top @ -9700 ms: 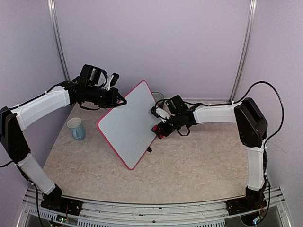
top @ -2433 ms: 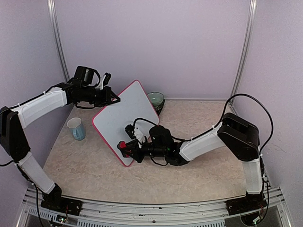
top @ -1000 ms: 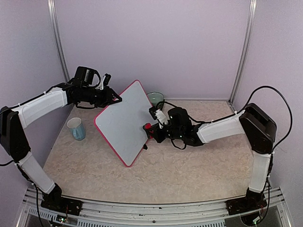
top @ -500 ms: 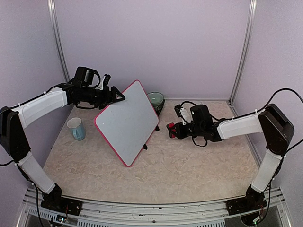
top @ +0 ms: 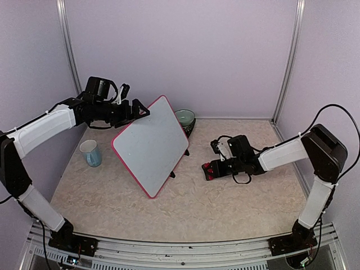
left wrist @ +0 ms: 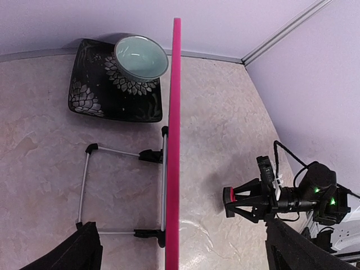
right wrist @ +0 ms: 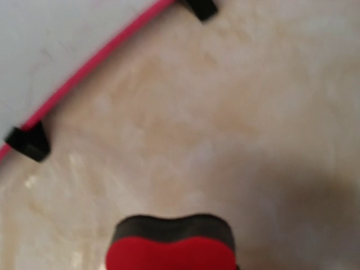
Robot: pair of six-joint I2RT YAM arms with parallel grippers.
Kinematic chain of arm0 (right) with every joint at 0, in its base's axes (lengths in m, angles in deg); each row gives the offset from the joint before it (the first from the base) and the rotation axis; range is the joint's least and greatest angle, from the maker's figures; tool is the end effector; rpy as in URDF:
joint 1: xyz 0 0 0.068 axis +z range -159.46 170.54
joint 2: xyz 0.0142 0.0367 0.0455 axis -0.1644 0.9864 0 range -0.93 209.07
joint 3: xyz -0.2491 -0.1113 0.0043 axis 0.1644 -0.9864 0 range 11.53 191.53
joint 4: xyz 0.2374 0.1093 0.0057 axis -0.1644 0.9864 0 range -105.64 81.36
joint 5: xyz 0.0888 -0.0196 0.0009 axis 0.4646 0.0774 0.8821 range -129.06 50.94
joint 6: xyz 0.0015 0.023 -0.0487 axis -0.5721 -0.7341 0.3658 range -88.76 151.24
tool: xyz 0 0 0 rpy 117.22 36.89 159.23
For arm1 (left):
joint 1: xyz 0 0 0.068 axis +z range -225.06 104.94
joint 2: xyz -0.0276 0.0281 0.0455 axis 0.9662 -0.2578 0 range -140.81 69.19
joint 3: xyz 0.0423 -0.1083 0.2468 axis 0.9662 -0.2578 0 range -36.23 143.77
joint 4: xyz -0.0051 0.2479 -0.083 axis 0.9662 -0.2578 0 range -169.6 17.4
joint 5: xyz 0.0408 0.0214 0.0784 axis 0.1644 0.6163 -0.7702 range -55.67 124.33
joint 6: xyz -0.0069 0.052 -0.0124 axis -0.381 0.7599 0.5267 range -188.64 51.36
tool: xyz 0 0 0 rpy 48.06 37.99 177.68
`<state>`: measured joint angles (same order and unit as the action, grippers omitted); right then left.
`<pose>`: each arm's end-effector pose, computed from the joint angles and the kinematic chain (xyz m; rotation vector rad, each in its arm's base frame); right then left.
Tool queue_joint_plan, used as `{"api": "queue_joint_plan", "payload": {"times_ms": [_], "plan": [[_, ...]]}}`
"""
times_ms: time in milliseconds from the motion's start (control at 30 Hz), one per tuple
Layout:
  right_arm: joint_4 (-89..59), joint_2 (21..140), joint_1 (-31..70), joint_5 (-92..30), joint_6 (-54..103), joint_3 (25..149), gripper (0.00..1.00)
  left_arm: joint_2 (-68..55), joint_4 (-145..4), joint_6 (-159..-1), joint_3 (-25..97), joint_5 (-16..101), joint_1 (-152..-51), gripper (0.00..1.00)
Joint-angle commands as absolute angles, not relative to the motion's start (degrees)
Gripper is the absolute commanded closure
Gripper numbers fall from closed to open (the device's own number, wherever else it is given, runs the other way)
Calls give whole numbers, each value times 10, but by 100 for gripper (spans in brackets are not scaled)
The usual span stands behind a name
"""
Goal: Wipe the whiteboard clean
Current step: Place the whiteboard eraser at the center of the board, then move the whiteboard to the center of the board.
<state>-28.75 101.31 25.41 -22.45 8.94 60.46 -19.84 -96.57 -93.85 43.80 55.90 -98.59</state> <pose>0.2839 0.2101 0.1412 -0.4206 2.3469 0.8331 0.3220 -0.1544 0.3400 0.1976 2.2292 -0.8851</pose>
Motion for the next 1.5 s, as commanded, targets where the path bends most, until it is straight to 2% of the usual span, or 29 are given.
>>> {"api": "queue_joint_plan", "payload": {"times_ms": [0,200,433,600,833,867,933,1100,1267,1467], "plan": [[-250,1038,247,-226,85,602,63,-165,-980,-923,467,498,-1015,1],[-195,1067,246,-290,103,624,62,-142,-1016,-921,507,439,-1051,1],[-186,1098,248,-272,91,648,57,-126,-1044,-927,532,381,-1092,1],[-157,1077,248,-284,95,683,49,-111,-1050,-932,531,360,-1117,1],[-113,991,248,-332,111,709,46,-78,-1051,-934,510,322,-1155,1],[-114,973,248,-338,116,705,44,-70,-1049,-932,504,317,-1162,1],[-115,938,248,-349,131,694,33,-53,-1043,-929,490,313,-1174,1],[-128,896,247,-330,207,704,11,-15,-1019,-930,444,308,-1189,1],[-104,958,246,-258,323,781,18,5,-1015,-930,420,304,-1196,1],[-101,1076,243,-227,407,880,19,24,-1028,-935,412,288,-1206,1]]}}
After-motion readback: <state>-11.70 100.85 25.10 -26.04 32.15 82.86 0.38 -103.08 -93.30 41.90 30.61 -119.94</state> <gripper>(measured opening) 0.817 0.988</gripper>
